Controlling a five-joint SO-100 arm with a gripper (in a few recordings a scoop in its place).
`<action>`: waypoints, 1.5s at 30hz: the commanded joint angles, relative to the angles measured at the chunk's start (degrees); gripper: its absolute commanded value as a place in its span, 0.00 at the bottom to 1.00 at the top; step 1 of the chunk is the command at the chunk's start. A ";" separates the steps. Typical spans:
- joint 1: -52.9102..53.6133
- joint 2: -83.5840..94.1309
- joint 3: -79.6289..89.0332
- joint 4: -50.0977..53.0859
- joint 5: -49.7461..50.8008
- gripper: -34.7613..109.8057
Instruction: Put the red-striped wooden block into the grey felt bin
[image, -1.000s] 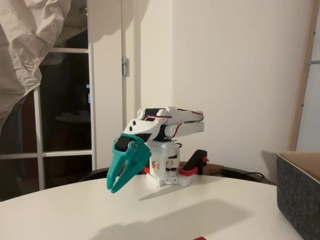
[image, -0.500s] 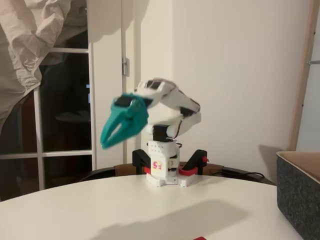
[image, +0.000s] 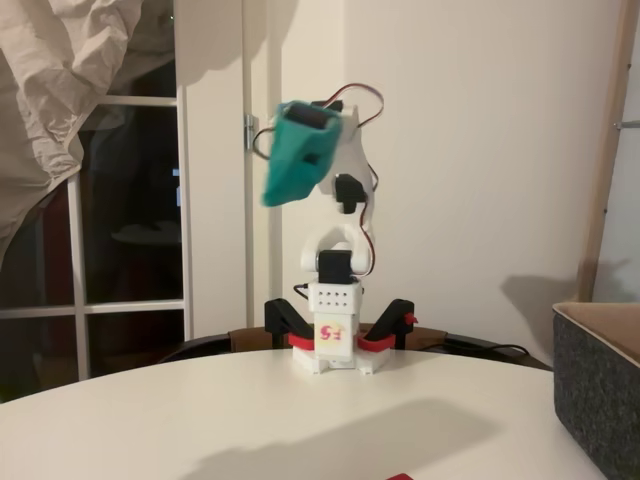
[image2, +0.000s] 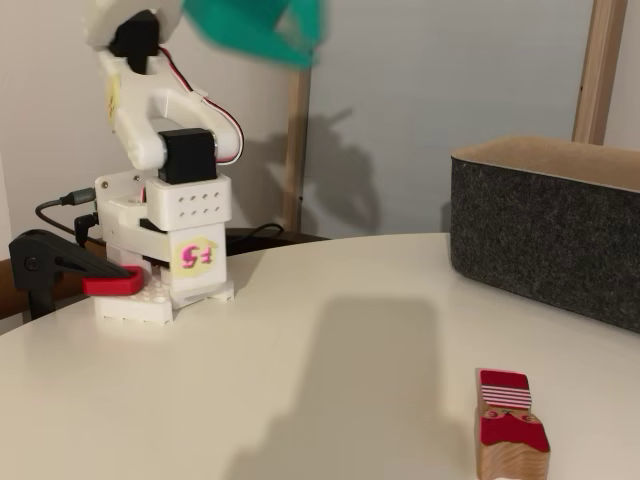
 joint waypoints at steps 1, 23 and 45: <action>-6.42 -1.85 -4.66 0.35 8.26 0.24; -19.51 -19.51 -8.88 15.38 -0.09 0.31; -11.95 -34.72 -8.61 28.12 -1.76 0.40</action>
